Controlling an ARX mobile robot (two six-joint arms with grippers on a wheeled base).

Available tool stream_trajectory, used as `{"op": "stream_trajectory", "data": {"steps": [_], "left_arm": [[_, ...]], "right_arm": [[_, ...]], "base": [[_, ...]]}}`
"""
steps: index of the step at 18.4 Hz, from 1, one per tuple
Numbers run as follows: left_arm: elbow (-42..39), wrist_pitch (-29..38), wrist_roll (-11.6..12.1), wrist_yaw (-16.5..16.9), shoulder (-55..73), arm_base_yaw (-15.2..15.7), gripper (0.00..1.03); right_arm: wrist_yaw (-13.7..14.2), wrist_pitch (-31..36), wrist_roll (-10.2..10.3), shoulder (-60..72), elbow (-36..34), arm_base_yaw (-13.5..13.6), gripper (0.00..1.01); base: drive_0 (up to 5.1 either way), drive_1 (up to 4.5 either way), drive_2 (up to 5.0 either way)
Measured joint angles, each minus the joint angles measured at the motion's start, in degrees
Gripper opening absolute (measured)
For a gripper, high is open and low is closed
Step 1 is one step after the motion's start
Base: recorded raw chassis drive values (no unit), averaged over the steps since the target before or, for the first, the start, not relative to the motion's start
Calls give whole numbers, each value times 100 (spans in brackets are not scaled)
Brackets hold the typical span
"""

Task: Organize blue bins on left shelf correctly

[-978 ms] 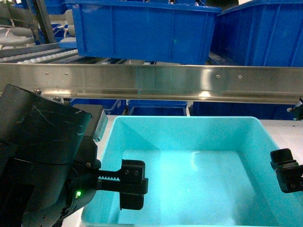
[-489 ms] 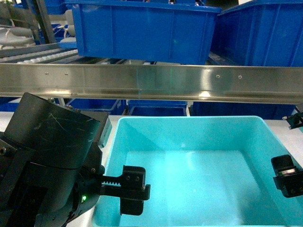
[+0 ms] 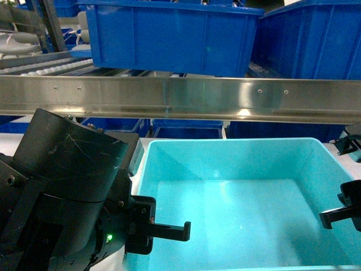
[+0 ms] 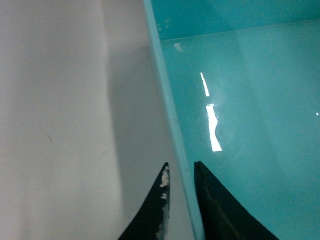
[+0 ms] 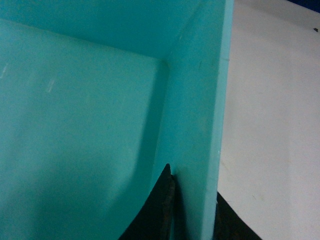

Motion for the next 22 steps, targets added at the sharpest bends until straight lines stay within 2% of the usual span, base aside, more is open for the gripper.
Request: {"op": "stream_trajectory", "data": {"steps": [1,2,9,13,15,16,18,22], "left_arm": [[13,2,-129,-9,0,-4,3],[13,7,-264,-9,0,13,2],[4,-44,-256,13,-94,26,2],[-76,-273,-94,61,-881,90,2],[-92,-328,7,17,-1342,87,2],[-107,-323,24,-4,-1478,87,2],[-109,-302,31,4,-1541,74,2],[-155,-332,28,37,-1486,59,2]], "right_arm": [[-111,9,155,0,0,2,2],[-133,7,308,0,-2,2,2],[-157,20,389,-79,-94,2,2],[-323,-269,417,-824,-205,9,2],[-551,-149,402,-1298,-308,-24,2],[-778,146,404,-1609,-498,-98,2],[-828,234,382,-1834,-546,-155,2],[-855,188,358,-1740,-588,-157,2]], "base": [[0,0,0],[0,0,0],[0,0,0],[0,0,0],[0,0,0],[0,0,0],[0,0,0],[-434,55,391]]}}
